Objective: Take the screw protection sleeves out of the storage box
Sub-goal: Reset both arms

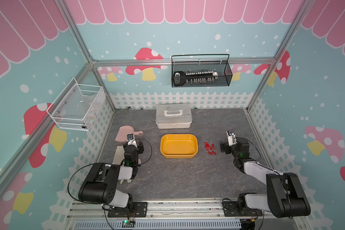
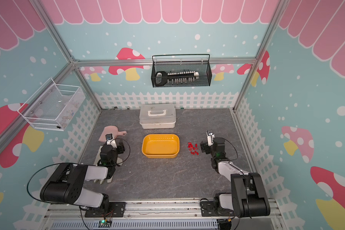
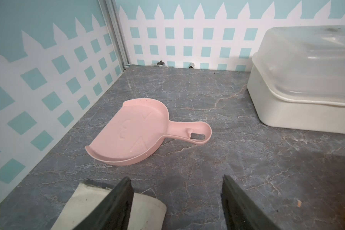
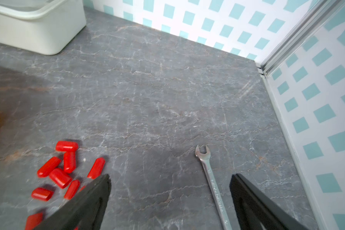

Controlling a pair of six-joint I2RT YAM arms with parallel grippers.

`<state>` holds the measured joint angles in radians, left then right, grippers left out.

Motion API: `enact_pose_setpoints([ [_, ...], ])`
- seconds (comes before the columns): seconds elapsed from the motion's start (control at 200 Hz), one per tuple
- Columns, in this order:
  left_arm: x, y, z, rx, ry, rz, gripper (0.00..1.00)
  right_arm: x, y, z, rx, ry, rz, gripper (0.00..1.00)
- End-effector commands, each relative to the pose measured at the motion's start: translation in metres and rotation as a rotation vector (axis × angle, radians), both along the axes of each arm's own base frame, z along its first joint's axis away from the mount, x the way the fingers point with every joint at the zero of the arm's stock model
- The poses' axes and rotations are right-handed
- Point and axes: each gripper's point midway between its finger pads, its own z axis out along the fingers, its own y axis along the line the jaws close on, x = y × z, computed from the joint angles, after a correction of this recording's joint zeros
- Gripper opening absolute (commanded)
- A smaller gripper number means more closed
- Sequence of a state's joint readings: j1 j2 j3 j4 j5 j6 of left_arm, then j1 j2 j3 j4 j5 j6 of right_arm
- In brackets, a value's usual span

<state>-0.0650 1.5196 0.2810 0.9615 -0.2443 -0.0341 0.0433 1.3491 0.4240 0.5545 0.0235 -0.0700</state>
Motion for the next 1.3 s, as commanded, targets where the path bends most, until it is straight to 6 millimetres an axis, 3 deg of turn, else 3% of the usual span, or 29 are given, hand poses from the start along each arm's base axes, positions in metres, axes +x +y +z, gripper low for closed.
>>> enact_pose_setpoints([
  [0.0,0.013,-0.009,0.02,-0.031,-0.056,-0.073,0.74,0.009,-0.01,0.01,0.023,-0.126,-0.045,0.99],
  [0.125,0.014,-0.011,0.02,-0.025,-0.056,-0.078,0.74,0.009,-0.004,-0.005,0.023,-0.138,-0.007,0.99],
  [0.14,0.014,-0.011,0.02,-0.025,-0.056,-0.083,0.81,0.01,-0.004,-0.005,0.021,-0.15,-0.008,0.99],
  [0.145,0.014,-0.011,0.02,-0.026,-0.056,-0.084,0.9,0.01,-0.004,-0.004,0.02,-0.155,-0.01,0.99],
  [0.155,0.015,-0.012,0.02,-0.023,-0.058,-0.086,0.97,0.011,-0.005,-0.004,0.022,-0.163,-0.013,0.99],
  [0.18,0.016,-0.013,0.021,-0.016,-0.07,-0.092,0.99,0.01,-0.005,-0.004,0.022,-0.156,-0.015,0.99],
  [0.3,0.015,-0.025,0.02,0.002,-0.057,-0.146,0.99,0.016,0.001,-0.01,0.015,-0.094,0.019,0.99],
  [0.41,0.024,-0.021,0.016,-0.001,-0.004,-0.123,0.99,0.015,-0.001,-0.01,0.016,-0.099,0.009,0.99],
  [1.291,0.025,-0.016,0.017,-0.006,-0.01,-0.099,0.99,0.016,-0.001,-0.01,0.014,-0.091,0.009,0.99],
])
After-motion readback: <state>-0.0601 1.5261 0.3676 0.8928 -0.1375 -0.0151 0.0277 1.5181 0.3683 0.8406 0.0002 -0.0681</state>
